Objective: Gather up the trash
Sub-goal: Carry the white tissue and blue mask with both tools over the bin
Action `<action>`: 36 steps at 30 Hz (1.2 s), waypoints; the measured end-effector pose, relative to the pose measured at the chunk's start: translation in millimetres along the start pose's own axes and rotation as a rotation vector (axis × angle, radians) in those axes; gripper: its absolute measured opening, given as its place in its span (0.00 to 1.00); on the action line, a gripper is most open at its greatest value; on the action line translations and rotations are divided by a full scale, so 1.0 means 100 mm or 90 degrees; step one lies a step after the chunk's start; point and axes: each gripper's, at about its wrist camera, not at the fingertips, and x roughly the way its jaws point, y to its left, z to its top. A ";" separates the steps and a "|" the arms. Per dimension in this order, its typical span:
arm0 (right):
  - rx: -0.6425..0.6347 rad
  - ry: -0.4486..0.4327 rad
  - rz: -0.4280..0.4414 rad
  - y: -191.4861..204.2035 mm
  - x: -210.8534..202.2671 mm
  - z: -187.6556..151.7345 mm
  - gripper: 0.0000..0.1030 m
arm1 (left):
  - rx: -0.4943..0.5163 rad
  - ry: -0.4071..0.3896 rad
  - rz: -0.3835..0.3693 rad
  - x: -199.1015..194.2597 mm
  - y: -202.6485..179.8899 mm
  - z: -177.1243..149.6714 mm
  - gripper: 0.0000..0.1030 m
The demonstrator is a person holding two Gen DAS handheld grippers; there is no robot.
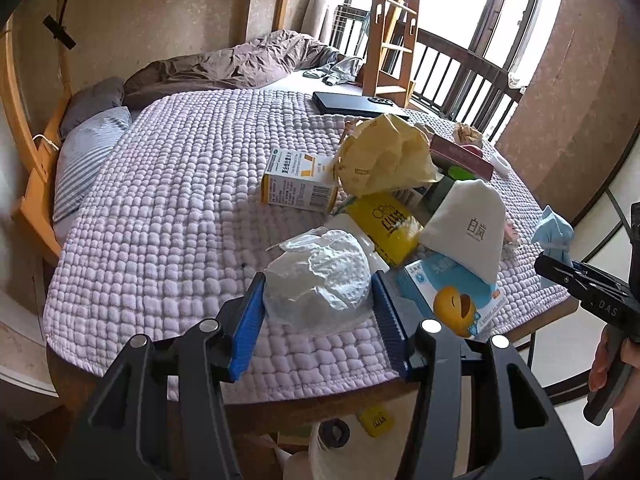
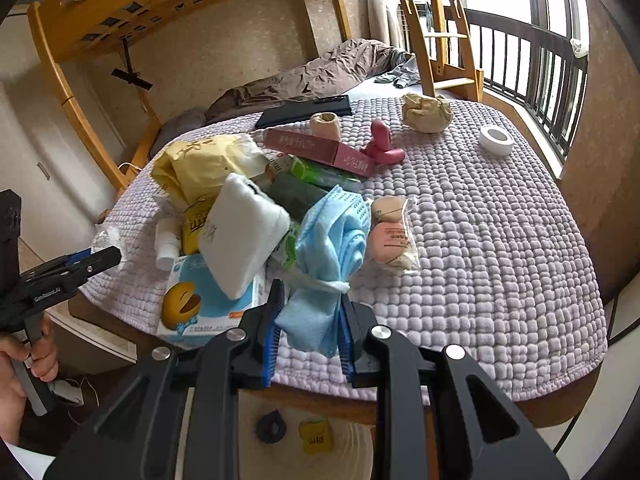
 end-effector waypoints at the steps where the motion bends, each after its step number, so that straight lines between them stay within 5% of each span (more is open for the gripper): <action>1: -0.002 0.000 0.001 0.01 -0.02 -0.01 0.24 | -0.001 0.000 -0.001 -0.01 -0.01 -0.02 0.53; 36: -0.066 0.041 0.035 0.41 -0.34 -0.53 0.24 | 0.055 0.045 -0.031 -0.17 -0.47 -0.50 0.53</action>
